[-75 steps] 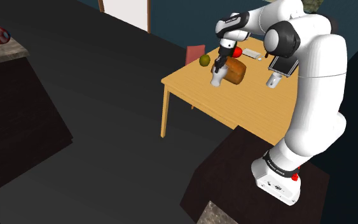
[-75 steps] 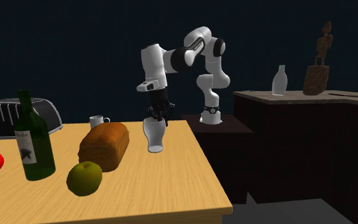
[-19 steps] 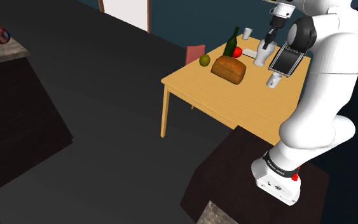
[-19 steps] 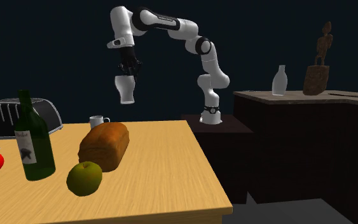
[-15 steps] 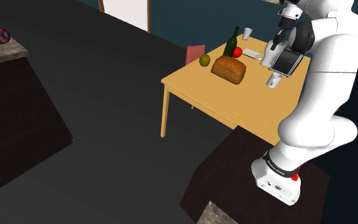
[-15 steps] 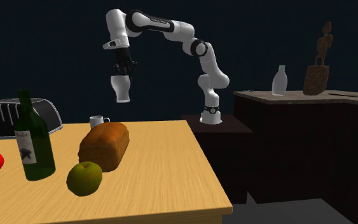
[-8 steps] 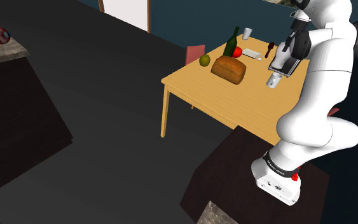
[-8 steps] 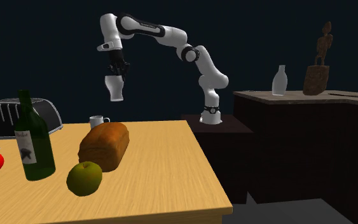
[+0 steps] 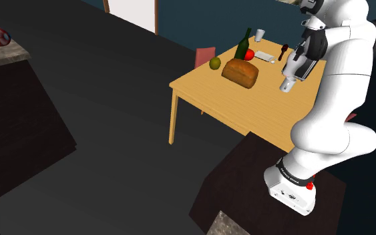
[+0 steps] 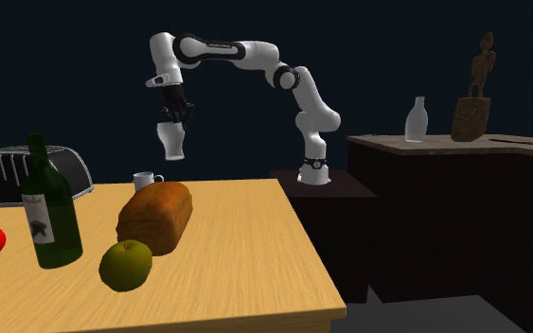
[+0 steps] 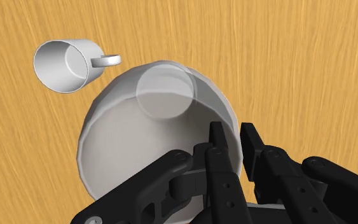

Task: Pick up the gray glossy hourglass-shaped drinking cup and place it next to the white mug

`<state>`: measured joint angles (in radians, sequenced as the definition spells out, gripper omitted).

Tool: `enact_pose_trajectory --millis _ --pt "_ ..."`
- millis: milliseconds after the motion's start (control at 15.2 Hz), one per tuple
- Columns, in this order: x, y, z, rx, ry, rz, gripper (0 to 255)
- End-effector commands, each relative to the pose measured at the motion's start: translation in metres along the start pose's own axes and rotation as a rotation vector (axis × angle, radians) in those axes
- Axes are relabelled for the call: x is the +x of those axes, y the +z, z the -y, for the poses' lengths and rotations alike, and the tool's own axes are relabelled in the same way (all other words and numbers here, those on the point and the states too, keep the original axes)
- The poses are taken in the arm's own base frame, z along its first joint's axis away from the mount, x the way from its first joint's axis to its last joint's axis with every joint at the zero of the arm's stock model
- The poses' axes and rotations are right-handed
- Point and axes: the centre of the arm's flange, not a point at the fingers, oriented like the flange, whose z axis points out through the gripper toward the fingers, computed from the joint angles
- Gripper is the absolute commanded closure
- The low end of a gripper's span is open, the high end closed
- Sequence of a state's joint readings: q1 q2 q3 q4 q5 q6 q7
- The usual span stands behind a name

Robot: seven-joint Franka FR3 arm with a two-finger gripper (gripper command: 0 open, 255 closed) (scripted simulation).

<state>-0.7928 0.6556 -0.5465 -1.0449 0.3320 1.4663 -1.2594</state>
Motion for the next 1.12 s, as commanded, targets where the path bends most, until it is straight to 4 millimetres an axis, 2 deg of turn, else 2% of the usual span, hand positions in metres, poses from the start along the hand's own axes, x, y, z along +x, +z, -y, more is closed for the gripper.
enact_pose_trajectory --millis 0,1056 --pt "0.0 0.011 -0.002 -0.001 0.0 0.0 255" --pt "0.004 0.094 -0.015 -0.001 0.0 0.0 255"
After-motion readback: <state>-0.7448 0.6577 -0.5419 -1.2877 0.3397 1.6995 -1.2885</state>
